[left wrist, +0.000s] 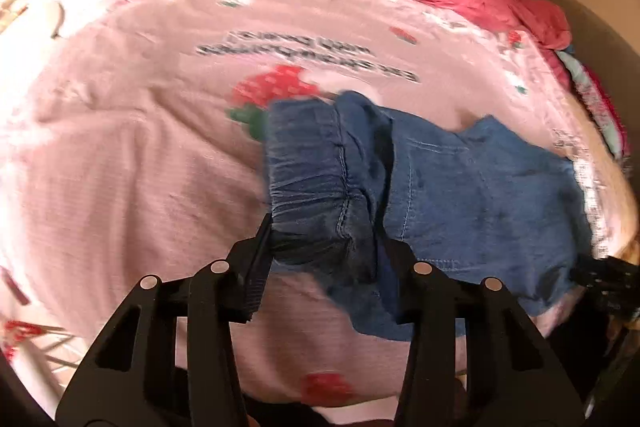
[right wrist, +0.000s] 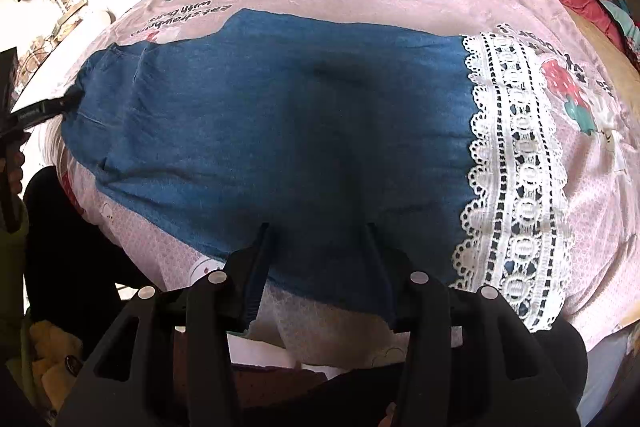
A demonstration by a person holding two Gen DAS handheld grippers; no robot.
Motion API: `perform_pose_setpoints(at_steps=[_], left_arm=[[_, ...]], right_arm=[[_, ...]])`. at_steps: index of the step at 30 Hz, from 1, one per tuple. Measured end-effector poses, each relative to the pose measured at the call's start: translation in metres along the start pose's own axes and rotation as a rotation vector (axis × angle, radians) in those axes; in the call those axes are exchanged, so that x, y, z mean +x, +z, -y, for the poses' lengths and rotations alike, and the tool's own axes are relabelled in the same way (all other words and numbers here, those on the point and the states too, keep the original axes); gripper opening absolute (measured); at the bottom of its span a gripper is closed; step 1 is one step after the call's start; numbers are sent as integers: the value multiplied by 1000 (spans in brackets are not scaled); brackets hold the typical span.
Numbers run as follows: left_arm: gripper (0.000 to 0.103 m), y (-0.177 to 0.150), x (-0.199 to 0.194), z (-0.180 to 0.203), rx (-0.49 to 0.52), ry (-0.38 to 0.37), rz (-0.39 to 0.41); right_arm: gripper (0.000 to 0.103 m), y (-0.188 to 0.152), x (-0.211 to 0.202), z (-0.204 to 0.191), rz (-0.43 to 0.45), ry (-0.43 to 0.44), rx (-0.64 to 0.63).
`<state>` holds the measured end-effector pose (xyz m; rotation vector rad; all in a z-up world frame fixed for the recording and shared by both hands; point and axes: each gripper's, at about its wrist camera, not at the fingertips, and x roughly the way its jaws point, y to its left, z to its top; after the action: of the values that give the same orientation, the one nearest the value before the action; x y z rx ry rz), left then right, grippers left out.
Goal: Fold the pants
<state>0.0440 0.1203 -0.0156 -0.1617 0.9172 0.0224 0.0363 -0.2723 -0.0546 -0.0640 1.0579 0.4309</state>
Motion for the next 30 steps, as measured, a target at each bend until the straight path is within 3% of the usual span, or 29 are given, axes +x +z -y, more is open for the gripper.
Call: perform_pose_setpoints(at_steps=[6, 12, 15, 18, 25, 30], left_arm=[[54, -10, 18, -18, -51, -4, -53], [57, -3, -15, -22, -74, -25, 12], [64, 2, -38, -15, -67, -18, 68], [66, 13, -51, 5, -24, -51, 115], [69, 39, -27, 74, 112, -164, 85], [70, 65, 7, 123, 187, -251, 48]], right_arm=[[52, 0, 2, -1, 1, 12, 8], [53, 2, 2, 6, 12, 48, 33], [61, 3, 1, 7, 20, 76, 39], [65, 3, -1, 6, 31, 87, 36], [64, 7, -32, 17, 155, 105, 80], [64, 32, -49, 70, 238, 51, 218]])
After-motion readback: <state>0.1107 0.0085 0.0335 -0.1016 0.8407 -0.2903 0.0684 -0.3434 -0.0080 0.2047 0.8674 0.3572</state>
